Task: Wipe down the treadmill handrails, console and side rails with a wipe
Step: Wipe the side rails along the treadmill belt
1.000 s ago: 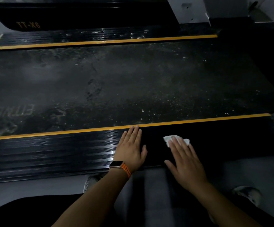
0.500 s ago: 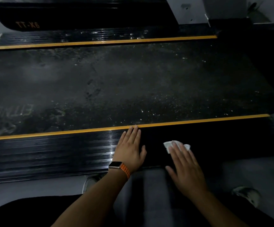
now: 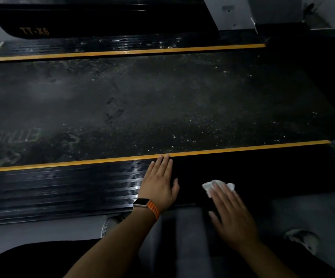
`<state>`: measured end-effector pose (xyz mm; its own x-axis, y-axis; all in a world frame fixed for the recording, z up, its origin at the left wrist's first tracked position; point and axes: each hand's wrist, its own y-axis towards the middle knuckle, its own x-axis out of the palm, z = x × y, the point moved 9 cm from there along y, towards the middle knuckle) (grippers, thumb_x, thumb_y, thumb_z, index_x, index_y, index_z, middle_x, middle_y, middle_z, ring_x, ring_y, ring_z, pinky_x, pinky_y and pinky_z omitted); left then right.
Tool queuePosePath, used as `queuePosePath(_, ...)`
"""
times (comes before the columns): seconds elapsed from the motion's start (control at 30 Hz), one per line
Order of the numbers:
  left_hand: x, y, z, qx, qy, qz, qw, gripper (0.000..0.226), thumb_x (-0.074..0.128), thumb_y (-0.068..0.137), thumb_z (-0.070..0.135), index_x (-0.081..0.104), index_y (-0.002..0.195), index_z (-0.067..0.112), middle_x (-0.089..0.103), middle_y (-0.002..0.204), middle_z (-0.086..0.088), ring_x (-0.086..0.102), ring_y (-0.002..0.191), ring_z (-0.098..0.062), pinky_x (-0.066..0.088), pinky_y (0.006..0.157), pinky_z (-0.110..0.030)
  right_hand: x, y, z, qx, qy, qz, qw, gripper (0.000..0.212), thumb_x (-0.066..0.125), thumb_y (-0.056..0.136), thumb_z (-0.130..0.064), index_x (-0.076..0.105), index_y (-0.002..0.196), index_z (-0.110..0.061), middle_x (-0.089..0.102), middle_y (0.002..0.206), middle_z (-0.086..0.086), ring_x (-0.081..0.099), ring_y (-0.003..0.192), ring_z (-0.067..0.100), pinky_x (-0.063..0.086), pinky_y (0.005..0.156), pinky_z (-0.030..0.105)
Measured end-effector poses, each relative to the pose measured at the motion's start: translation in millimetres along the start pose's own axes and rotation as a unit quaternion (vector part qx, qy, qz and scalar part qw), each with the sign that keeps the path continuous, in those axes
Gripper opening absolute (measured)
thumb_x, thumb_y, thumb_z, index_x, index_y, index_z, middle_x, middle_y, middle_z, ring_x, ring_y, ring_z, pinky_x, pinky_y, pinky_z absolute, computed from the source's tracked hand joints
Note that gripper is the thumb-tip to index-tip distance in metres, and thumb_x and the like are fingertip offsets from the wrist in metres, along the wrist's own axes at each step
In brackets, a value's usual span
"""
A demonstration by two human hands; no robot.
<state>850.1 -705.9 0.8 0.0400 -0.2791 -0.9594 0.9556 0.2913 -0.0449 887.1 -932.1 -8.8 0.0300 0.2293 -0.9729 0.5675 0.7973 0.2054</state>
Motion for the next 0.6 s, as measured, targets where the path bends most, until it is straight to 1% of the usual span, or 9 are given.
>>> queuePosePath(0.07, 1, 0, -1, -0.001, -0.001, -0.002, 1.0, 0.07, 0.026, 0.105, 0.052, 0.014, 0.164, 0.016, 0.003, 0.172, -0.003, -0.008, 0.155, -0.013, -0.007, 0.126, -0.034, -7, -5, 12, 0.019, -0.006, 0.001, 1.0, 0.066, 0.048, 0.102, -0.039, 0.041, 0.157, -0.005, 0.027, 0.171, 0.011, 0.026, 0.158, 0.029, 0.032, 0.121, 0.055)
queuePosePath(0.17, 0, 0, -2, -0.001, -0.005, -0.001, 1.0, 0.07, 0.026, 0.105, 0.052, 0.014, 0.164, 0.017, 0.002, 0.171, -0.002, -0.007, 0.157, -0.014, -0.007, 0.126, -0.034, -5, 3, 7, 0.049, 0.011, -0.006, 0.999, 0.066, 0.046, 0.101, -0.044, 0.045, 0.153, -0.003, 0.026, 0.17, 0.014, 0.021, 0.159, 0.031, 0.023, 0.126, 0.049)
queuePosePath(0.23, 2, 0, -5, -0.001, -0.011, -0.014, 1.0, 0.069, 0.025, 0.106, 0.053, 0.01, 0.164, 0.019, -0.003, 0.171, 0.001, -0.01, 0.156, -0.013, -0.007, 0.127, -0.033, -4, 13, 4, 0.086, 0.035, -0.004, 0.996, 0.063, 0.046, 0.101, -0.047, 0.048, 0.146, -0.003, 0.026, 0.17, 0.016, 0.02, 0.16, 0.032, 0.026, 0.126, 0.047)
queuePosePath(0.3, 2, 0, -7, 0.004, -0.016, -0.021, 1.0, 0.068, 0.025, 0.106, 0.053, 0.01, 0.164, 0.02, -0.003, 0.171, 0.002, -0.009, 0.157, -0.012, -0.004, 0.128, -0.035, -2, 17, 3, 0.119, 0.048, -0.01, 0.992, 0.068, 0.042, 0.101, -0.054, 0.042, 0.151, -0.006, 0.023, 0.171, 0.016, 0.02, 0.159, 0.032, 0.031, 0.124, 0.049)
queuePosePath(0.37, 0, -1, -12, 0.016, -0.008, -0.025, 1.0, 0.068, 0.024, 0.106, 0.054, 0.012, 0.164, 0.021, 0.0, 0.171, 0.003, -0.006, 0.157, -0.013, 0.0, 0.129, -0.036, 2, 16, -3, 0.11, 0.049, -0.01, 0.993, 0.075, 0.034, 0.105, -0.06, 0.031, 0.159, -0.008, 0.023, 0.171, 0.015, 0.02, 0.159, 0.031, 0.028, 0.126, 0.049)
queuePosePath(0.47, -6, -11, -36, 0.001, 0.011, -0.02, 1.0, 0.071, 0.015, 0.103, 0.058, 0.014, 0.163, 0.021, 0.004, 0.171, 0.002, -0.004, 0.158, -0.013, -0.005, 0.126, -0.033, 7, 18, -16, 0.085, 0.043, -0.015, 0.995, 0.081, 0.027, 0.106, -0.064, 0.019, 0.165, -0.009, 0.021, 0.172, 0.015, 0.019, 0.16, 0.031, 0.02, 0.126, 0.046)
queuePosePath(0.5, -8, -16, -48, -0.017, 0.013, -0.011, 1.0, 0.072, 0.016, 0.102, 0.059, 0.015, 0.163, 0.021, 0.005, 0.171, 0.002, -0.003, 0.158, -0.013, -0.005, 0.126, -0.032, 9, 19, -21, 0.081, 0.041, -0.018, 0.996, 0.082, 0.026, 0.107, -0.065, 0.018, 0.165, -0.008, 0.02, 0.172, 0.015, 0.019, 0.159, 0.031, 0.019, 0.126, 0.046)
queuePosePath(0.6, -14, -27, -69, -0.068, 0.007, 0.028, 0.997, 0.071, 0.026, 0.103, 0.056, 0.023, 0.163, 0.019, 0.014, 0.171, 0.0, 0.003, 0.157, -0.013, -0.002, 0.126, -0.032, 15, 27, -50, 0.046, 0.032, -0.028, 0.998, 0.083, 0.029, 0.106, -0.064, 0.027, 0.163, -0.005, 0.022, 0.172, 0.014, 0.02, 0.159, 0.032, 0.023, 0.124, 0.049)
